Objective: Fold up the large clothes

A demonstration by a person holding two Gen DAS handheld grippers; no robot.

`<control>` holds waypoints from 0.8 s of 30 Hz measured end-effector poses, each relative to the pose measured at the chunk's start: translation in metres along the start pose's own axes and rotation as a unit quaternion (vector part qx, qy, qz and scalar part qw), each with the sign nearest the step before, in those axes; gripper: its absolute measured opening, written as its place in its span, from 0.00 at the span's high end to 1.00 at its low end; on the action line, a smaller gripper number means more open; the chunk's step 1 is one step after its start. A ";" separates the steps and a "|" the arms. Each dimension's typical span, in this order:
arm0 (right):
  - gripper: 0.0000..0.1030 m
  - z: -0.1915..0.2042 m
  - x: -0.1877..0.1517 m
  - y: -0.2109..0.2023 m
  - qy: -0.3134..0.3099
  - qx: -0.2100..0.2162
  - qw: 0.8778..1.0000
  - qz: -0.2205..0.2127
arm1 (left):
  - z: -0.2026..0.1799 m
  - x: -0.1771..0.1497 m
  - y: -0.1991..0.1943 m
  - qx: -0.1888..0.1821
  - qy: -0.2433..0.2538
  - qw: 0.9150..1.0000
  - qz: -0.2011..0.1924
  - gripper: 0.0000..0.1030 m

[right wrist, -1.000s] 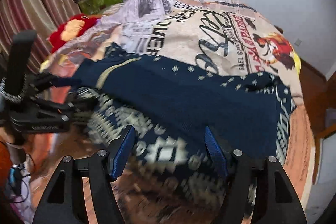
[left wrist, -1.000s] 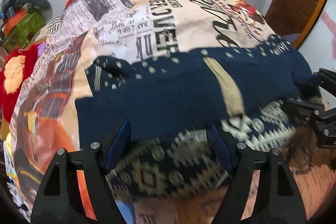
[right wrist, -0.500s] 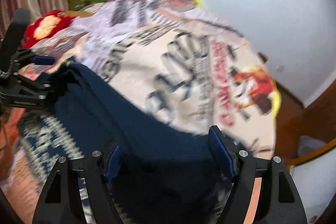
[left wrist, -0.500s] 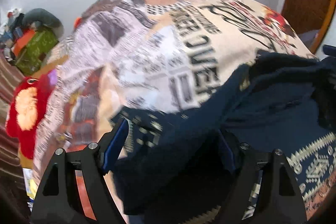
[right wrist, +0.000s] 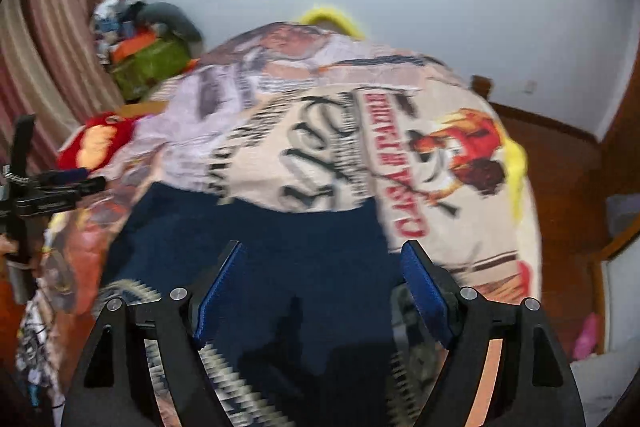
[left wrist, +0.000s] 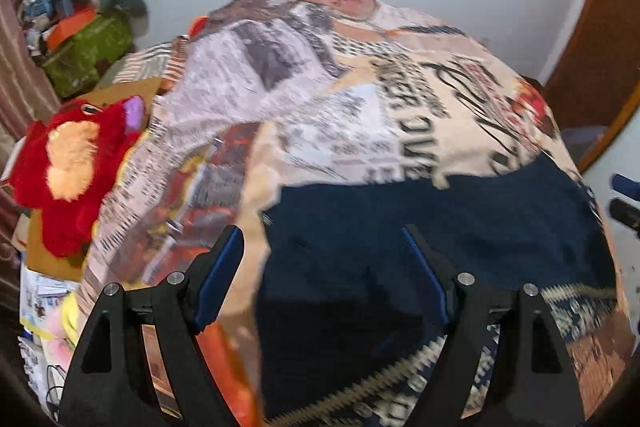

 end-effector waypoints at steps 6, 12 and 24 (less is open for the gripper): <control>0.22 0.062 -0.037 0.011 -0.028 0.053 0.997 0.047 | -0.056 -0.037 -0.006 -0.067 0.017 0.997 0.026 0.23; 0.22 0.091 -0.088 0.036 -0.076 0.063 0.989 0.113 | -0.083 -0.088 0.018 -0.094 0.013 0.992 0.086 0.22; 0.10 0.050 -0.106 0.009 -0.062 0.031 0.991 0.113 | -0.035 -0.113 0.002 -0.077 -0.052 0.993 0.079 0.10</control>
Point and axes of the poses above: each gripper's, at about its wrist camera, not at the fingertips, and y roughly the way its jaws point, z to its left, x to its top, the point moved 7 cm from there along y, roughly the way its jaws point, and after that the axes turned 15 degrees about -z, right-handed, at the moved point
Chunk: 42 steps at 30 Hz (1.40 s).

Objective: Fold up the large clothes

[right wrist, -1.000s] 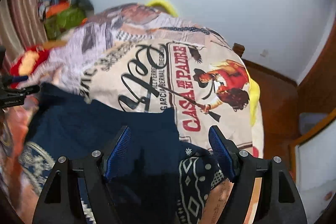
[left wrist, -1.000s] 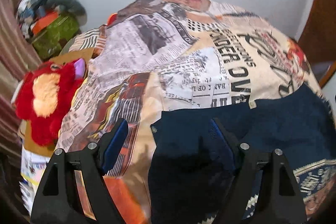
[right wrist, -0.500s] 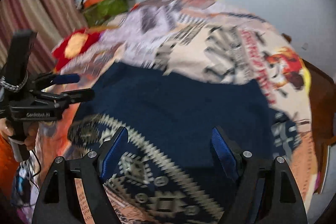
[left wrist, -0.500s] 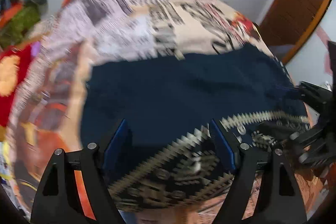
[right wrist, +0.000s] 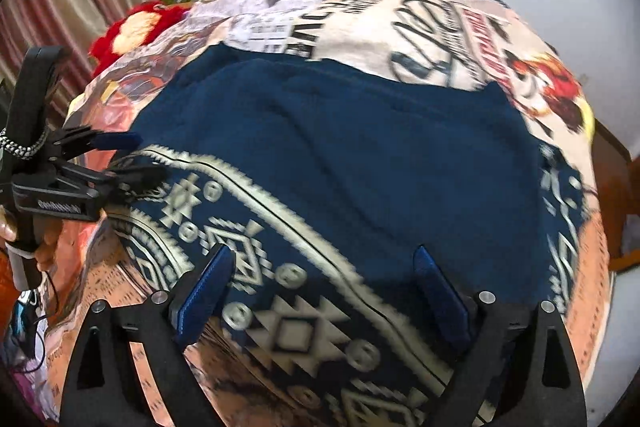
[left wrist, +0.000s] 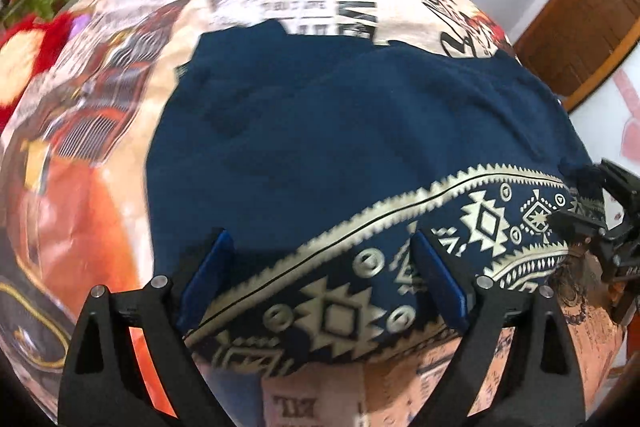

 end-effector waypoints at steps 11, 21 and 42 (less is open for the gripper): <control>0.10 -0.025 -0.011 -0.031 0.040 -0.034 0.999 0.000 | 0.041 -0.009 -0.049 0.036 -0.073 0.996 -0.028 0.11; 0.10 0.032 0.031 -0.057 -0.050 -0.041 0.995 -0.078 | 0.070 -0.038 -0.075 0.021 -0.200 0.979 -0.039 0.11; 0.00 0.069 0.007 0.031 -0.091 -0.005 0.996 0.016 | 0.045 -0.056 -0.013 -0.149 -0.395 0.906 0.008 0.11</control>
Point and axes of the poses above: each gripper's, at about its wrist camera, not at the fingertips, and y roughly the way its jaws point, z to its left, x to its top, the point moved 7 cm from there along y, roughly the way its jaws point, and after that the axes turned 15 degrees about -z, right-handed, at the moved point
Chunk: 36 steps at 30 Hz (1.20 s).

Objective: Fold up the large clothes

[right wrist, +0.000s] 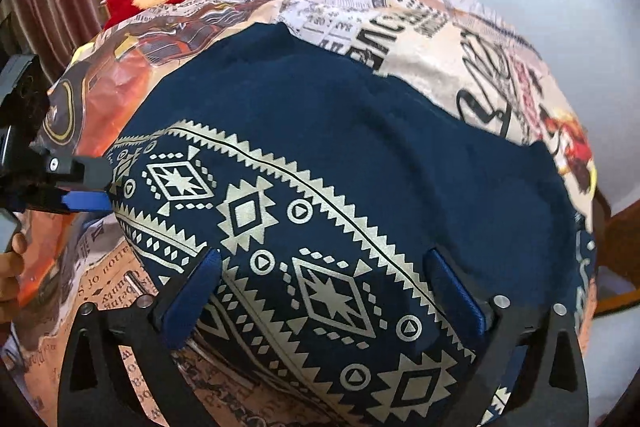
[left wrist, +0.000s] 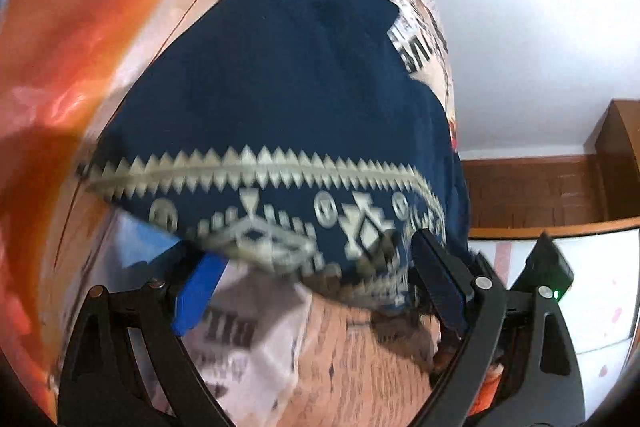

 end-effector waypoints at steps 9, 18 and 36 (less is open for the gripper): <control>0.00 0.001 -0.005 0.008 0.013 0.015 1.000 0.018 | 0.007 0.041 0.026 0.081 0.027 0.994 -0.073 0.53; 0.00 -0.003 0.009 -0.009 0.023 0.020 1.000 0.008 | -0.057 0.058 0.001 0.130 0.208 0.953 -0.175 0.90; 0.00 -0.040 -0.007 -0.015 0.102 0.034 0.994 0.034 | -0.239 -0.002 0.001 0.069 0.439 0.873 -0.201 0.91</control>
Point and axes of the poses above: each gripper's, at about its wrist camera, not at the fingertips, and y roughly the way its jaws point, z to its left, x to its top, the point moved 7 cm from there along y, roughly the way its jaws point, and after that the axes turned 15 degrees about -z, right-handed, at the moved point
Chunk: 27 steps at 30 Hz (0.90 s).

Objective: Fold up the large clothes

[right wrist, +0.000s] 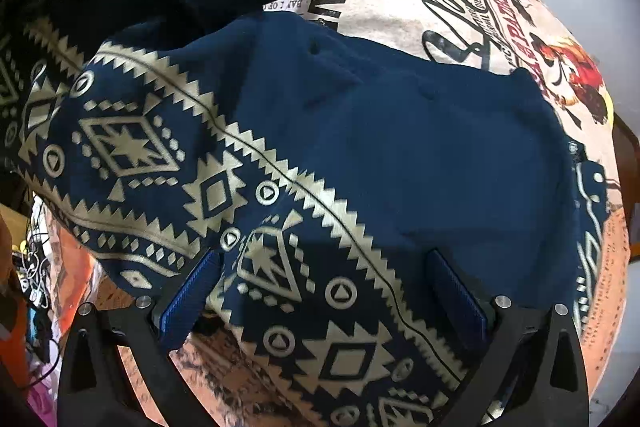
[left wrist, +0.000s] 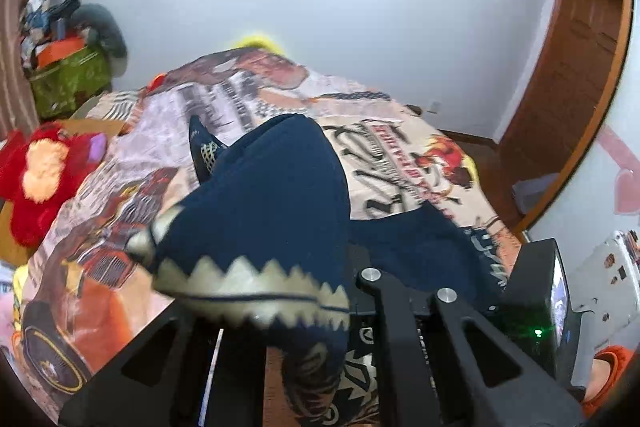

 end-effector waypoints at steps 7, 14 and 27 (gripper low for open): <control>0.00 -0.043 -0.010 -0.081 0.035 -0.030 0.997 -0.066 | -0.070 0.009 0.002 -0.051 0.022 0.998 0.008 0.91; 0.00 -0.099 -0.034 -0.168 0.081 -0.081 0.986 -0.121 | -0.145 -0.029 0.013 -0.136 0.047 0.987 0.070 0.91; 0.00 -0.131 -0.076 -0.231 0.145 -0.101 0.971 -0.162 | -0.179 -0.151 0.014 -0.173 0.108 0.955 0.216 0.91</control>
Point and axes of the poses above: each gripper's, at about its wrist camera, not at the fingertips, and y roughly the way its jaws point, z to its left, x to its top, the point moved 7 cm from there along y, roughly the way its jaws point, and after that the axes turned 15 degrees about -z, right-handed, at the moved point
